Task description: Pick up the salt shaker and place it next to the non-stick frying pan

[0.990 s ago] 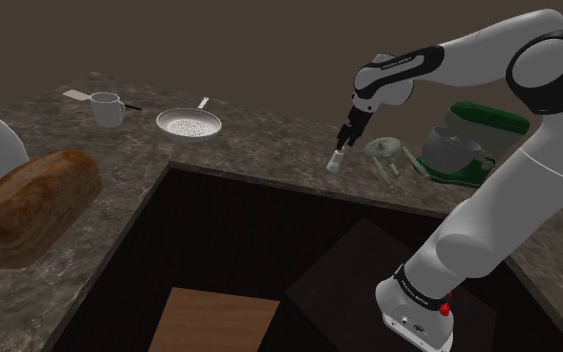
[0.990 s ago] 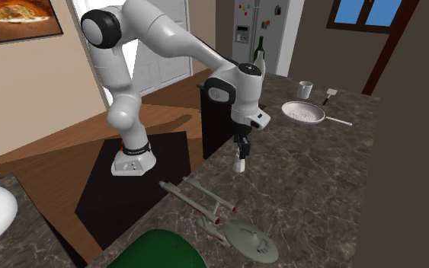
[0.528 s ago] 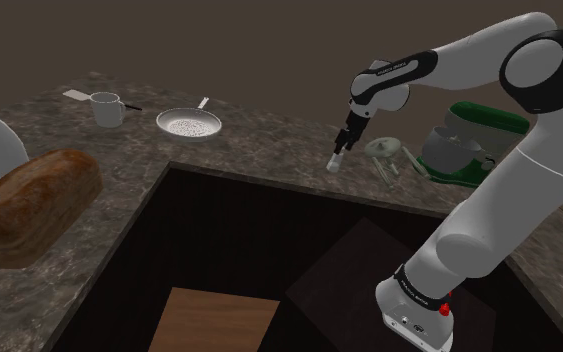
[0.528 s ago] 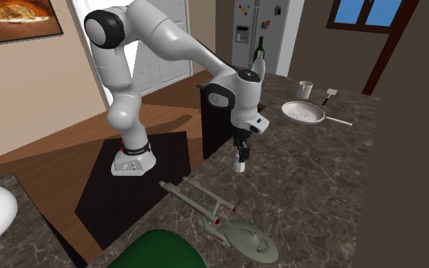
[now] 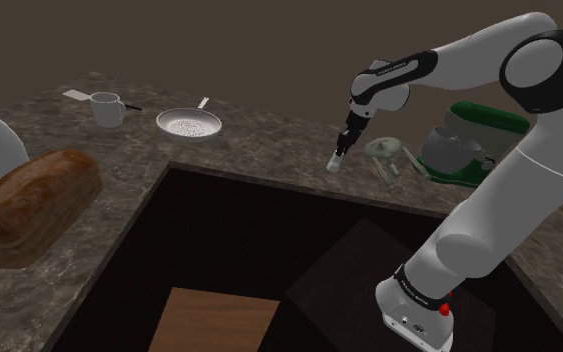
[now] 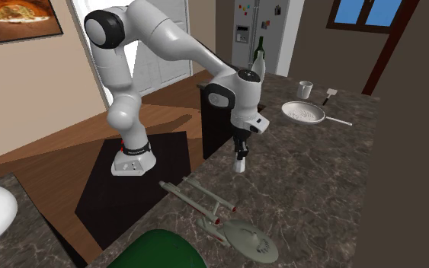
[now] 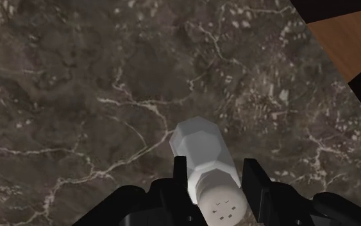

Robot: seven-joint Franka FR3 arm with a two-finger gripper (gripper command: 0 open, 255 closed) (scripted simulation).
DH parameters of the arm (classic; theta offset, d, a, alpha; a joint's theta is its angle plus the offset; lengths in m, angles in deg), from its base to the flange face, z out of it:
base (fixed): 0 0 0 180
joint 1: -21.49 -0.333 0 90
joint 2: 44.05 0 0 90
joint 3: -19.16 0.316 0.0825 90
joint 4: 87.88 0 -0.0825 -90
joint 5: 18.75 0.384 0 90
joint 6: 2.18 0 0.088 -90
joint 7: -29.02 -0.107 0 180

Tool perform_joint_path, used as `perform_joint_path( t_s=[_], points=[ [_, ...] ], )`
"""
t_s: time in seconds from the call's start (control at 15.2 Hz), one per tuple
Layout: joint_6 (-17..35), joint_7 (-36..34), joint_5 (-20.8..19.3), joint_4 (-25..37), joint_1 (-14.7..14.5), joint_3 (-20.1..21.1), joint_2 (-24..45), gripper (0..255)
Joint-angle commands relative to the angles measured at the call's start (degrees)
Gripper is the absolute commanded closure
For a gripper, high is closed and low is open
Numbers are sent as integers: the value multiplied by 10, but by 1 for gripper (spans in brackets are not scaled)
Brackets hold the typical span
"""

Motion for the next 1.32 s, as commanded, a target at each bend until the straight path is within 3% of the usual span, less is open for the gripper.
perform_joint_path(
  t_s=[0.0,0.26,1.25],
  points=[
    [0,0,0,0,0,0,0,255],
    [0,0,0,0,0,0,0,255],
    [-113,-31,-33,64,0,5,-56,255]
  ],
)
